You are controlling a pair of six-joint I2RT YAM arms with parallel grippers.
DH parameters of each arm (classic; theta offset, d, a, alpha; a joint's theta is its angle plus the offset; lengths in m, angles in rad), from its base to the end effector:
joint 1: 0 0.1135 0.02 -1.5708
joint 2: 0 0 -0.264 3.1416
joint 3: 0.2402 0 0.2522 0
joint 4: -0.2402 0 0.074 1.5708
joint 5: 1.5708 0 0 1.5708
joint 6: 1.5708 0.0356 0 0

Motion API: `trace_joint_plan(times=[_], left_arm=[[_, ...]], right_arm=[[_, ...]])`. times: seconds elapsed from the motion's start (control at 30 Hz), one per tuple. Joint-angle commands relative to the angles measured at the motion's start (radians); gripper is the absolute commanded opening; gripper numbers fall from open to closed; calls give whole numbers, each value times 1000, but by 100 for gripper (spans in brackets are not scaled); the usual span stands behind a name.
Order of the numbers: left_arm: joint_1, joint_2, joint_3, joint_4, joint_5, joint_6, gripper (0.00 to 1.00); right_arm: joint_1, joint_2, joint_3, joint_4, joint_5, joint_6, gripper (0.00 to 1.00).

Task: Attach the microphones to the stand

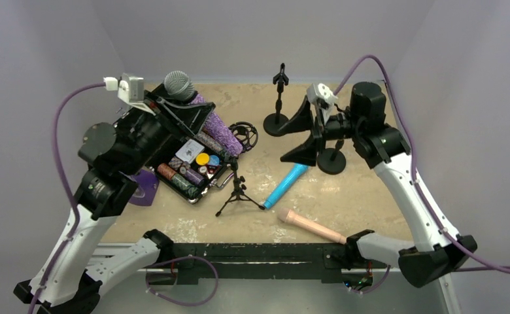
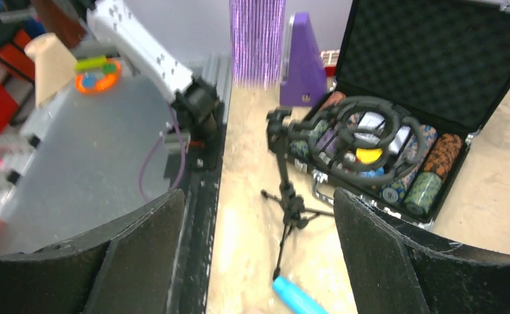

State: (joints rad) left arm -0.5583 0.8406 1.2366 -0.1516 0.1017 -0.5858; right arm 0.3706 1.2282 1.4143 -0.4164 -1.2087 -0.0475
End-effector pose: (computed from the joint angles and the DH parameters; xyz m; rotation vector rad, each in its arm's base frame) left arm 0.1278 -0.0841 0.4865 0.0719 1.4008 -1.0298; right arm 0.2166 0.1199 0.4467 -1.1938 1.3893 1.3000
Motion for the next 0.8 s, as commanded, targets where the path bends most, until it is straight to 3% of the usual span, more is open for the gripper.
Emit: trace_joint_plan(times=[0.0, 0.13, 0.2, 0.43, 0.77], left_arm=[[5, 85, 212, -207, 79, 261, 0], [4, 207, 362, -282, 133, 316, 0], [3, 257, 419, -313, 146, 352, 0], [2, 381, 513, -345, 161, 453, 0], [2, 444, 535, -291, 179, 446, 0]], right_arm=[[-1, -80, -200, -63, -24, -273, 86], [-1, -120, -395, 71, -191, -349, 81], [1, -120, -431, 105, -202, -353, 79], [1, -105, -452, 96, -161, -414, 78], [0, -84, -459, 110, -152, -417, 78]])
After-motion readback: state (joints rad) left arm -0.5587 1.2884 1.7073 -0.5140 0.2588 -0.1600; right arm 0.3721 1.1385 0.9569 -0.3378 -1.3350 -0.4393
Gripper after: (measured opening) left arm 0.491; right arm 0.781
